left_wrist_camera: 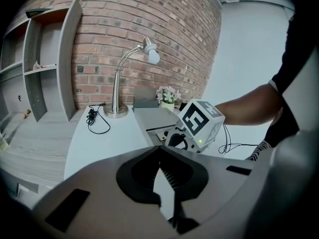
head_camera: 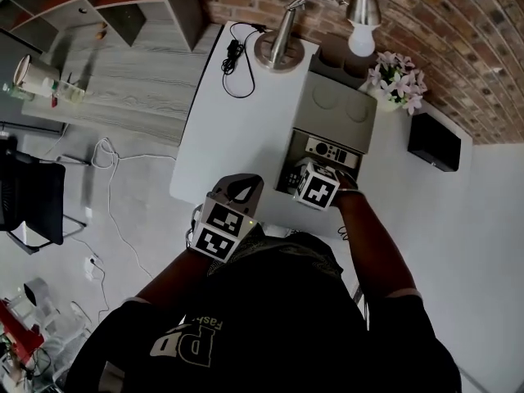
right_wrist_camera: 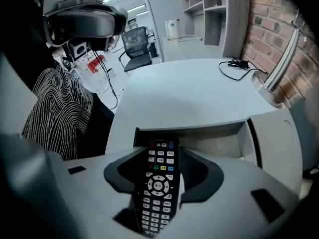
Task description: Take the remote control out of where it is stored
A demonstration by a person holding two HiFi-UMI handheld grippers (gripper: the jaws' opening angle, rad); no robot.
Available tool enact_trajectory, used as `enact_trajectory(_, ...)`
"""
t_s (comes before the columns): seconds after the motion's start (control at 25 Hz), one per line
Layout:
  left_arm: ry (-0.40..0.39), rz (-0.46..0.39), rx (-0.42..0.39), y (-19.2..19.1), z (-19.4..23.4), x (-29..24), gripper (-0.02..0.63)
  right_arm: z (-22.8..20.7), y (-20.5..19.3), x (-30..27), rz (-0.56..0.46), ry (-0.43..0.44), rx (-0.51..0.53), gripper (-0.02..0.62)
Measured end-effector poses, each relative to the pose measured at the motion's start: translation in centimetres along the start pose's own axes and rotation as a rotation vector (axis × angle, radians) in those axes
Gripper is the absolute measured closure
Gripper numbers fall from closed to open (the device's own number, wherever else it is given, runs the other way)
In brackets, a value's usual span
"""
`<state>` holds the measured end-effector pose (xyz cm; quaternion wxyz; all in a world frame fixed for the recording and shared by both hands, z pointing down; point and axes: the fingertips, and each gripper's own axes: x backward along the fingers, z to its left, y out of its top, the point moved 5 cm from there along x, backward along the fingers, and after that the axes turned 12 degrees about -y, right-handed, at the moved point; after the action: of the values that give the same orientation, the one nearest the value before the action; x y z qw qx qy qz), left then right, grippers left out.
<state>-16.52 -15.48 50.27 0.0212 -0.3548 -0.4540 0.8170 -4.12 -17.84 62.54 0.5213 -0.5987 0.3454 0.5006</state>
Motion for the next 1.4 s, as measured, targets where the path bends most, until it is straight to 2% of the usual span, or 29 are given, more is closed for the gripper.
enact_trajectory(0.12,0.023,-0.012,0.027,-0.2,0.5,0.5,0.598,-0.2,0.0,-0.9,0.052,0.076,0.032,0.416)
enact_trajectory(0.28,0.074,-0.034,0.067,-0.6,1.2,1.3,0.6,-1.0,0.5,-1.8,0.069,0.146,0.043,0.379)
enact_trajectory(0.52,0.116,-0.063,0.097,-0.9,1.0,1.9,0.599,-1.0,1.0,-2.0,0.129,0.141,0.077,0.379)
enact_trajectory(0.64,0.121,-0.071,0.098,-0.8,0.5,2.0,0.598,-0.7,1.0,-1.8,0.107,0.128,0.076,0.397)
enact_trajectory(0.84,0.122,-0.078,0.089,-0.7,-0.2,1.9,0.599,-1.0,0.4,-0.7,0.022,0.062,0.005,0.41)
enact_trajectory(0.96,0.121,-0.079,0.077,-0.5,-0.6,1.7,0.598,-1.5,0.1,0.5,-0.057,-0.008,-0.053,0.416)
enact_trajectory(1.0,0.12,-0.08,0.073,-0.4,-0.7,1.6,0.599,-1.9,0.1,1.1,-0.091,-0.044,-0.082,0.434)
enact_trajectory(1.04,0.118,-0.081,0.068,-0.2,-0.8,1.5,0.598,-2.3,0.2,1.8,-0.128,-0.082,-0.116,0.505)
enact_trajectory(1.08,0.116,-0.082,0.063,-0.1,-1.0,1.4,0.6,-2.7,0.2,2.4,-0.162,-0.115,-0.151,0.517)
enact_trajectory(1.4,0.091,-0.085,0.024,1.3,-2.5,0.1,0.598,-3.7,-1.0,5.9,-0.34,-0.237,-0.309,0.518)
